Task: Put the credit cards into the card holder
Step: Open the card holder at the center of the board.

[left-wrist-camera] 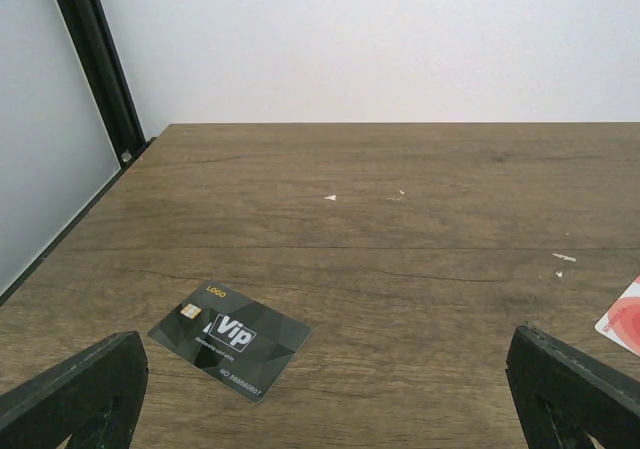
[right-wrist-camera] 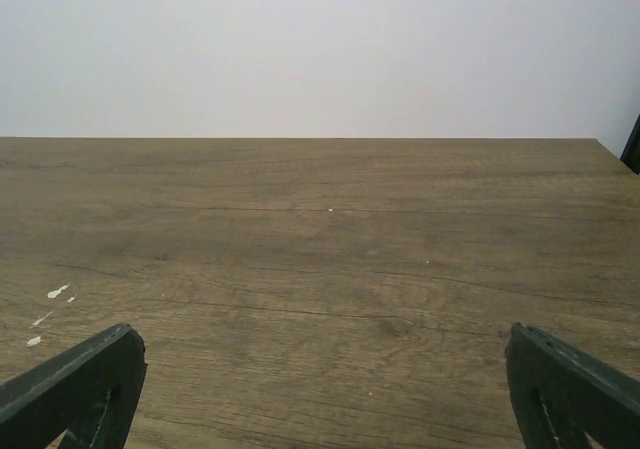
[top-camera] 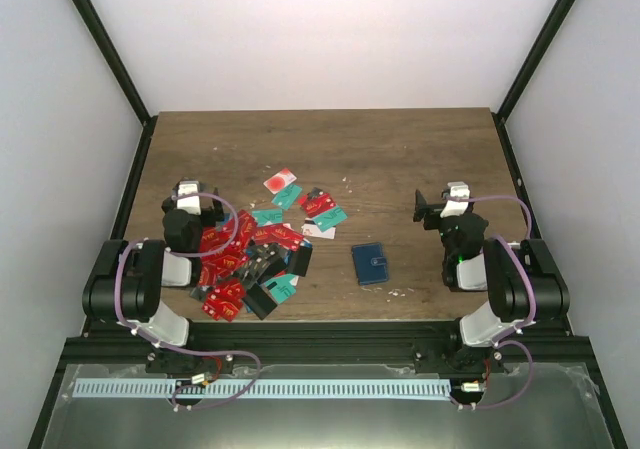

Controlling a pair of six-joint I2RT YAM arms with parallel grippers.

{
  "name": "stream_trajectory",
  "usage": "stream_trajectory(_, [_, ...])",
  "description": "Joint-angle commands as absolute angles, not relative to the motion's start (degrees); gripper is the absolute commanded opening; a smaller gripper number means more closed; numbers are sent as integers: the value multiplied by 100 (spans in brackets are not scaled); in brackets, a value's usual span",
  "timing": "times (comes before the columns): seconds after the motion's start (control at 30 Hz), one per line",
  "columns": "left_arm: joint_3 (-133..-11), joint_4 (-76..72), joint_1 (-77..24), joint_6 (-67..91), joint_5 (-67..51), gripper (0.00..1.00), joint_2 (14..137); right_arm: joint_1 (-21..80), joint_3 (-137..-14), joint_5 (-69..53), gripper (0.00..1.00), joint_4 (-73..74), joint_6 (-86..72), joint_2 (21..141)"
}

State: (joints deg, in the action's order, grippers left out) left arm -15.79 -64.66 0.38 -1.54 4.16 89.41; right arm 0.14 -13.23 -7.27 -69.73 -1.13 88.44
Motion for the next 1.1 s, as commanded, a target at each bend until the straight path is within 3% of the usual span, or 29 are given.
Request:
stream_trajectory(0.0, [-1619,-6712,62,-105,316,100,8930,36,-1406,-650,100,-7133,-104,8832])
stream_trajectory(0.37, [-1679,-6496,81,-48,446,100,8782,42,-1421,-540,100,-7128,-122,8815])
stream_trajectory(0.57, [-2926,-3713,27,-80,781,100,7760,53,-2849,-227,100,-4237,-301,8110])
stream_trajectory(0.7, [-4041,-1982,22,106,1037,100,7352,54,-3714,-287,100,-3145,-505,7743])
stream_trajectory(1.07, [-7140,1517,43,1532,790,100,7306,47,-6646,37,100,307,-1775,7620])
